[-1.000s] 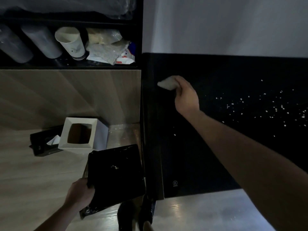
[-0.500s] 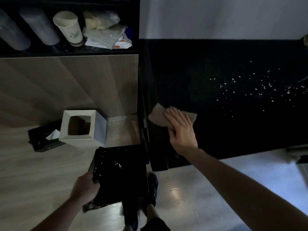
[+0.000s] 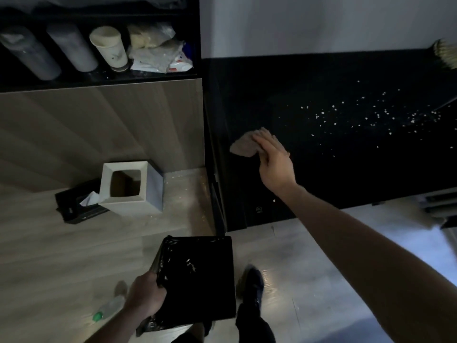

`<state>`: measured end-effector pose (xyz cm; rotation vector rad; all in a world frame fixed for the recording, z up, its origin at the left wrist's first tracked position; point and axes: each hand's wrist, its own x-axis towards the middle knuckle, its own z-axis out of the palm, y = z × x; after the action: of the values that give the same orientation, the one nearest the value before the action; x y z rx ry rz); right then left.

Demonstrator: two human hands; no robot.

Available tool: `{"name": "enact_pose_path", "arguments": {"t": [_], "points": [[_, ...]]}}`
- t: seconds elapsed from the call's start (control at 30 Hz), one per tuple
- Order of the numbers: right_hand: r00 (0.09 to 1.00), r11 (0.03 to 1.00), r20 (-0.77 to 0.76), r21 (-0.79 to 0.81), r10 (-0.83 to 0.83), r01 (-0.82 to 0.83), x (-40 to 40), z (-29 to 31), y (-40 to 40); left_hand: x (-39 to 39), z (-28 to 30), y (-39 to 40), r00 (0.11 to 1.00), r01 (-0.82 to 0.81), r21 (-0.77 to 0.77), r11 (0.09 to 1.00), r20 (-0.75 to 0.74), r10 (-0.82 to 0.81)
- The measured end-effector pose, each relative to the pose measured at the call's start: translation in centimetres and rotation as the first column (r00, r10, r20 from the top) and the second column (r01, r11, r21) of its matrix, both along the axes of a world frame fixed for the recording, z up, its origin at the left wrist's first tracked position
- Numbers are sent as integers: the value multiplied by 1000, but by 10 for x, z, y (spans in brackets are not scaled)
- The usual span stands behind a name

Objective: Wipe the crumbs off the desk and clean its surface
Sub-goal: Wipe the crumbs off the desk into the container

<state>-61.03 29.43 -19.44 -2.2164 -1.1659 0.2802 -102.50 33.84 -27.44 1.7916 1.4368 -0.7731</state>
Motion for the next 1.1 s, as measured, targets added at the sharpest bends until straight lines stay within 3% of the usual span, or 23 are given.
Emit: {"name": "enact_pose_path", "arguments": {"t": [0.13,0.23,0.6,0.73,0.83,1.1], "points": [[987,957,39,-253,159,-144,-18,-33,-14,8,-4,-15,998,1,-127,992,60,7],[977,963,79,-200,198,-179,-30,-39,-51,15,-9,-30,997,2,-188,982,72,11],[933,927,11,-114,360,-356,45,-31,-134,95,2,-122,999,-4,37,999,45,3],[953,971,-189,45,238,-234,72,-9,-133,125,1,-150,997,-69,34,997,49,67],[978,985,-160,128,132,-112,110,8,-112,148,2,-165,995,-85,61,995,62,81],[992,999,-127,35,2,2,183,12,-21,189,-8,-180,992,-101,90,991,88,94]]}}
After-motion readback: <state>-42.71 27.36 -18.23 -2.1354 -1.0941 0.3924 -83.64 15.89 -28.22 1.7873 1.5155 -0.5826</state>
